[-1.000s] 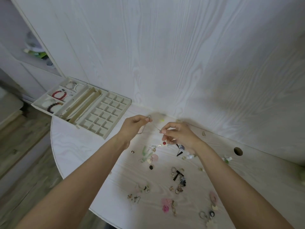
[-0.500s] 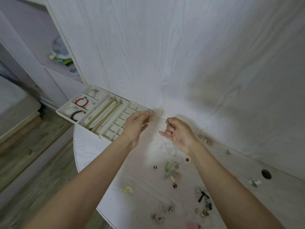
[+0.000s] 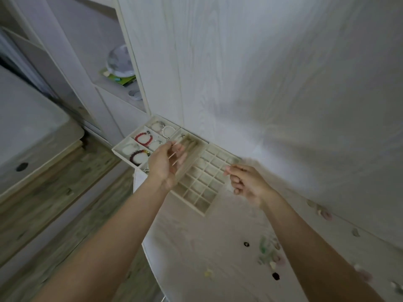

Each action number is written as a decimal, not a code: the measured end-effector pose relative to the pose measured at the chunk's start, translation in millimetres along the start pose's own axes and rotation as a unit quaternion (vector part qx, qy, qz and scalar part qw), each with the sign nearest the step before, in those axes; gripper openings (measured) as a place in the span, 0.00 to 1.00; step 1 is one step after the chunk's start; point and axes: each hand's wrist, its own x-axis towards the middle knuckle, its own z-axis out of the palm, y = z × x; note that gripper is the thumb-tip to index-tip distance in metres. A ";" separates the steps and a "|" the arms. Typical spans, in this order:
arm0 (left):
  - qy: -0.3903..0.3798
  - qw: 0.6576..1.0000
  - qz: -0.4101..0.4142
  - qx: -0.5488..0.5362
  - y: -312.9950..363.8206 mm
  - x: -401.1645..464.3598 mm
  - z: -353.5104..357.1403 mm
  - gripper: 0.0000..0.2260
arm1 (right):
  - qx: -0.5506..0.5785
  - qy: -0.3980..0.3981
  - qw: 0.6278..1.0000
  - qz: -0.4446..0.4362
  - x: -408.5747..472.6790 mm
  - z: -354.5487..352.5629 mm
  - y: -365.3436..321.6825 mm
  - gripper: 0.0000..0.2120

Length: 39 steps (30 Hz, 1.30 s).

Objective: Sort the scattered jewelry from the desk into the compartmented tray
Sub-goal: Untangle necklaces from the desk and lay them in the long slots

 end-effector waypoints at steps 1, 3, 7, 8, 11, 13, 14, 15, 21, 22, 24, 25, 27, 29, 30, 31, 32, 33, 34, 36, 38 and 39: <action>0.023 1.000 0.002 -0.007 5.6 6.0 -6.2 0.07 | 0.039 0.005 0.999 0.009 6.7 4.8 -2.5 0.09; 0.056 0.998 0.005 -0.004 12.7 16.2 -17.9 0.08 | 0.149 0.013 0.988 0.027 19.0 13.1 -6.3 0.10; 0.066 0.998 0.002 -0.002 19.0 36.4 -41.1 0.10 | 0.293 0.021 0.955 0.039 45.3 30.1 -5.9 0.11; 0.071 0.997 0.005 -0.005 19.7 41.2 -46.4 0.10 | 0.311 0.022 0.949 0.039 51.7 33.7 -5.0 0.11; 0.107 0.994 0.023 -0.020 23.7 56.0 -59.6 0.11 | 0.315 0.046 0.947 0.048 70.4 45.1 -5.0 0.10; 0.117 0.992 0.033 -0.039 25.6 62.9 -63.2 0.11 | 0.288 0.054 0.954 0.059 79.9 52.8 -5.6 0.11; 0.113 0.992 0.037 -0.050 26.5 65.3 -63.6 0.11 | 0.267 0.054 0.960 0.063 83.6 56.8 -5.8 0.11; 0.105 0.992 0.043 -0.051 27.9 67.3 -63.1 0.11 | 0.242 0.055 0.966 0.065 86.8 60.6 -5.8 0.11; 0.118 0.991 0.052 0.046 30.2 83.2 -69.2 0.06 | 0.145 0.104 0.983 0.050 107.8 64.2 -7.9 0.07; 0.120 0.989 0.055 0.066 29.4 84.3 -71.1 0.06 | 0.128 0.114 0.984 0.041 112.1 63.9 -10.0 0.07; 0.109 0.985 0.064 0.115 26.4 83.4 -73.6 0.05 | 0.079 0.131 0.988 0.031 120.0 66.2 -15.6 0.06; 0.100 0.983 0.067 0.142 24.1 81.5 -74.1 0.04 | 0.055 0.145 0.988 0.025 123.8 67.7 -18.5 0.06; 0.077 0.975 0.067 0.197 17.6 79.6 -74.7 0.03 | 0.021 0.174 0.985 0.010 131.4 70.2 -24.2 0.05; 0.049 0.969 0.062 0.235 10.6 80.2 -73.8 0.04 | 0.002 0.198 0.980 -0.010 137.9 71.5 -29.4 0.03; 0.041 0.968 0.056 0.240 7.3 80.9 -72.4 0.05 | 0.004 0.206 0.978 -0.019 140.6 71.6 -31.5 0.02; 0.037 0.969 0.050 0.238 4.6 80.3 -70.2 0.06 | 0.016 0.211 0.977 -0.026 141.8 72.2 -33.5 0.03; 0.036 0.972 0.042 0.229 2.3 79.6 -67.5 0.07 | 0.030 0.212 0.976 -0.031 143.1 72.1 -34.7 0.03; 0.036 0.975 0.034 0.215 0.2 78.9 -64.8 0.06 | 0.038 0.210 0.976 -0.034 144.4 72.0 -35.3 0.03; 0.037 0.978 0.029 0.201 -1.7 77.9 -62.3 0.05 | 0.037 0.208 0.977 -0.034 145.5 71.4 -35.3 0.03; 0.045 0.982 0.029 0.182 -6.2 78.6 -60.1 0.03 | 0.032 0.202 0.978 -0.030 147.7 69.6 -33.9 0.03; 0.062 0.982 0.034 0.175 -11.0 82.7 -60.2 0.03 | 0.034 0.201 0.979 -0.026 149.1 68.1 -33.2 0.03; 0.073 0.981 0.037 0.175 -13.6 85.2 -60.8 0.04 | 0.033 0.203 0.978 -0.024 149.6 67.9 -33.4 0.02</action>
